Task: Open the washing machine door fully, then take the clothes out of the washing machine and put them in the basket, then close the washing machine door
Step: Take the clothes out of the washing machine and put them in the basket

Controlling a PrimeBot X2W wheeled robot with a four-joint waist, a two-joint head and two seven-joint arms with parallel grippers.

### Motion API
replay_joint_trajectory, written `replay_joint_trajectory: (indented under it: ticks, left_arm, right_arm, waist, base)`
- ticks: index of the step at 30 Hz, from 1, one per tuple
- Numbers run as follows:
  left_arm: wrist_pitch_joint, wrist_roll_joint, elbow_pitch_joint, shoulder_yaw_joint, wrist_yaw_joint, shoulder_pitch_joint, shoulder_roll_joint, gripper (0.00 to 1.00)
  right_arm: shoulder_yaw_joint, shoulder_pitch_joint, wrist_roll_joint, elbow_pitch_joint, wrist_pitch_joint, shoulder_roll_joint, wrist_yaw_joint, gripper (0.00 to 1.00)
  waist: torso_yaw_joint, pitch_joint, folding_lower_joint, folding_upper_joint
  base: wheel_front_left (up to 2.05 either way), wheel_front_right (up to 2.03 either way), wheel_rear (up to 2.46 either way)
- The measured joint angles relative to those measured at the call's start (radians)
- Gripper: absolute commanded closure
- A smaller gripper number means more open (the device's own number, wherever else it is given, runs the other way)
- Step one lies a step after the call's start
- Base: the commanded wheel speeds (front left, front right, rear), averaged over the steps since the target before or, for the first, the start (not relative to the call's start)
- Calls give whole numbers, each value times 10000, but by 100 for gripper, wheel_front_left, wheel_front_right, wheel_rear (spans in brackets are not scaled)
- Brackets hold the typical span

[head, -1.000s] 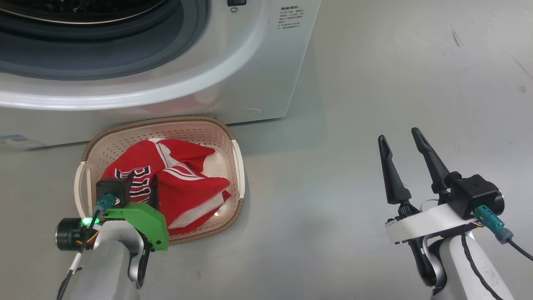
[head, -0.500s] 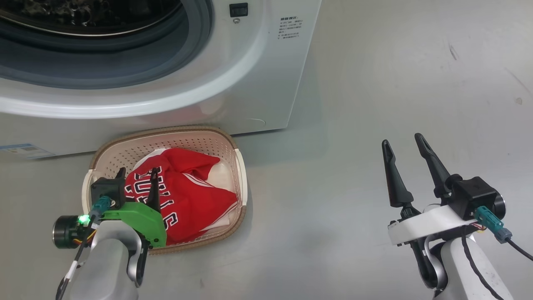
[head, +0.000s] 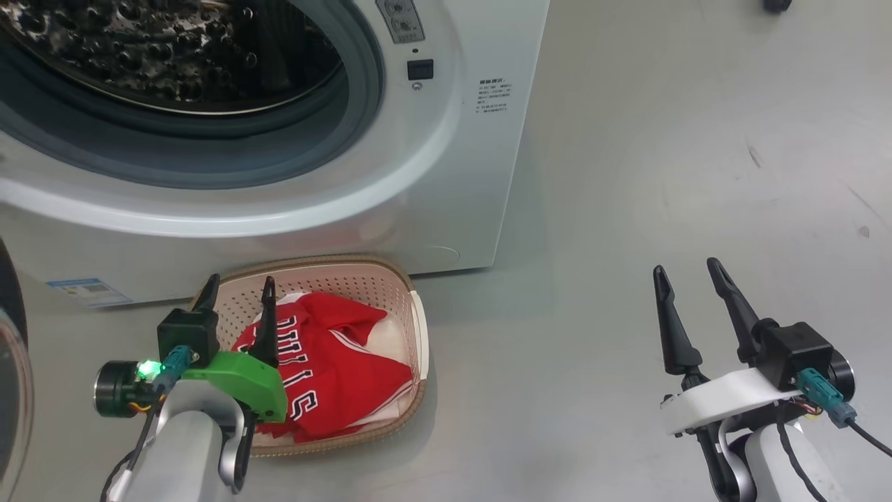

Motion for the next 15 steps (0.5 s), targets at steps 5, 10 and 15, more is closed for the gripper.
replay_joint_trajectory:
  ticks: [5,10,15]
  left_arm:
    - [-2,84,-683,15,113,368,2,0]
    - [-27,98,-1254,27,180,867,4,0]
    - [-29,255,-1649,56,318,1461,29,0]
  right_arm:
    - [-48,267,0,27,0,-36,-73,0]
    - [-67,497,0,31,0,-71,-125,0]
    - [-88,826,0,40,0,-88,-167,0]
  waist:
    - [132,-521,0,0]
    - [260,-1004,0,0]
    - [356,-1460,1,0]
  base:
    - [0,0,0]
    - [0,0,0]
    - [0,0,0]
